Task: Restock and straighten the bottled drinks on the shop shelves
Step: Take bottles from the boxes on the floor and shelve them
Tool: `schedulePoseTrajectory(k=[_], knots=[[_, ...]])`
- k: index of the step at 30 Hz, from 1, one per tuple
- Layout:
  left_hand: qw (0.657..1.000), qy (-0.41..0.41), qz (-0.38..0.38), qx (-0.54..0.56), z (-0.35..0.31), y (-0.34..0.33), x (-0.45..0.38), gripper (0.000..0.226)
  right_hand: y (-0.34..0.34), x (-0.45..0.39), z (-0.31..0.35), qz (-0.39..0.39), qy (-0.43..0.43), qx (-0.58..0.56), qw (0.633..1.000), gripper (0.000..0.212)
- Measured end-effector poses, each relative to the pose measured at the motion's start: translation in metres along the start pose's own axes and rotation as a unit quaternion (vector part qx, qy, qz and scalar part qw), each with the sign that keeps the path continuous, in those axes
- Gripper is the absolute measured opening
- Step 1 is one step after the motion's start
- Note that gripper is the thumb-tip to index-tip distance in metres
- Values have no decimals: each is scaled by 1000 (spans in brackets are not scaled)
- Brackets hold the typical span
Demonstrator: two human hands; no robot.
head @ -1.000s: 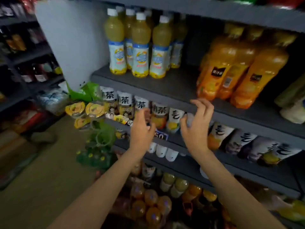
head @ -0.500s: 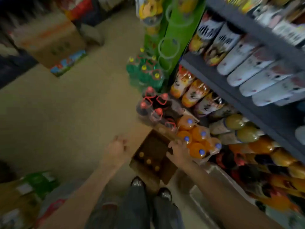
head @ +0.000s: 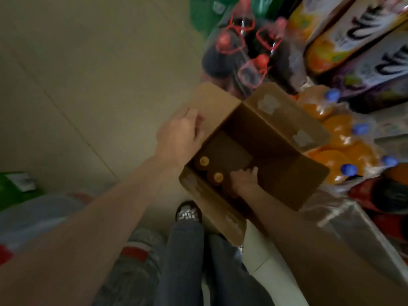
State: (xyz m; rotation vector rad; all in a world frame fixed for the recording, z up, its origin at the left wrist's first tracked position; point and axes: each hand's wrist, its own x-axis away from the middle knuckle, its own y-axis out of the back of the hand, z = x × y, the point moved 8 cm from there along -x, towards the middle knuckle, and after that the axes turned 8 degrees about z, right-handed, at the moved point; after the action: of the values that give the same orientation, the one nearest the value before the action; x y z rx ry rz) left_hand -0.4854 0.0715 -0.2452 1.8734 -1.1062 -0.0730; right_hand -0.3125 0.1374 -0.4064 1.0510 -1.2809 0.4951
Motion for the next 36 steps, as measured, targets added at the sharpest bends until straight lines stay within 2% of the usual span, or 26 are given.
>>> schedulePoseTrajectory(k=[4,7,9,11,14,15,16,17,20,21,22,23,24,26,27,28,31,34,36], knots=[[999,-23,-42,19,3,-6,10,19,-8,-14,4,-11,-4,-60,998,21],[999,-29,-17,42,-5,-8,21,24,20,19,-4,-22,17,-63,998,20],[998,-20,33,47,-17,-11,26,34,58,64,-8,-44,61,-74,994,23],[992,-17,115,46,-32,-20,31,52,104,125,-12,-87,121,-65,987,26],[963,-37,251,96,-62,-31,42,86,172,219,-15,-146,226,-92,959,24],[952,-45,269,141,-72,-29,45,91,191,243,-18,-162,255,-132,944,23],[948,-43,254,185,-80,-21,44,92,209,260,-21,-179,280,-192,924,21],[950,-31,214,225,-82,-8,41,89,222,270,-26,-189,301,-274,893,17],[953,23,68,294,-68,33,35,74,235,263,-42,-201,334,-530,753,17],[950,40,34,307,-57,42,33,73,231,250,-44,-213,321,-560,734,18],[949,61,7,309,-45,50,32,73,220,229,-43,-222,299,-561,739,15],[948,81,-17,307,-32,55,29,74,202,202,-38,-217,274,-546,761,12],[950,97,-39,296,-20,59,27,76,179,171,-29,-192,248,-520,794,11],[956,124,-65,257,4,63,25,80,120,103,-4,-116,199,-401,887,5],[960,131,-68,240,14,62,24,80,90,72,10,-89,183,-311,928,16],[963,131,-65,228,22,59,23,77,61,47,26,-67,185,-225,954,26],[967,117,-49,222,39,45,22,74,14,2,60,-55,192,-62,978,34],[970,101,-34,220,42,36,23,84,11,-8,59,-68,143,77,984,37],[970,102,-29,221,40,36,25,84,14,-7,45,-62,117,108,985,43]])
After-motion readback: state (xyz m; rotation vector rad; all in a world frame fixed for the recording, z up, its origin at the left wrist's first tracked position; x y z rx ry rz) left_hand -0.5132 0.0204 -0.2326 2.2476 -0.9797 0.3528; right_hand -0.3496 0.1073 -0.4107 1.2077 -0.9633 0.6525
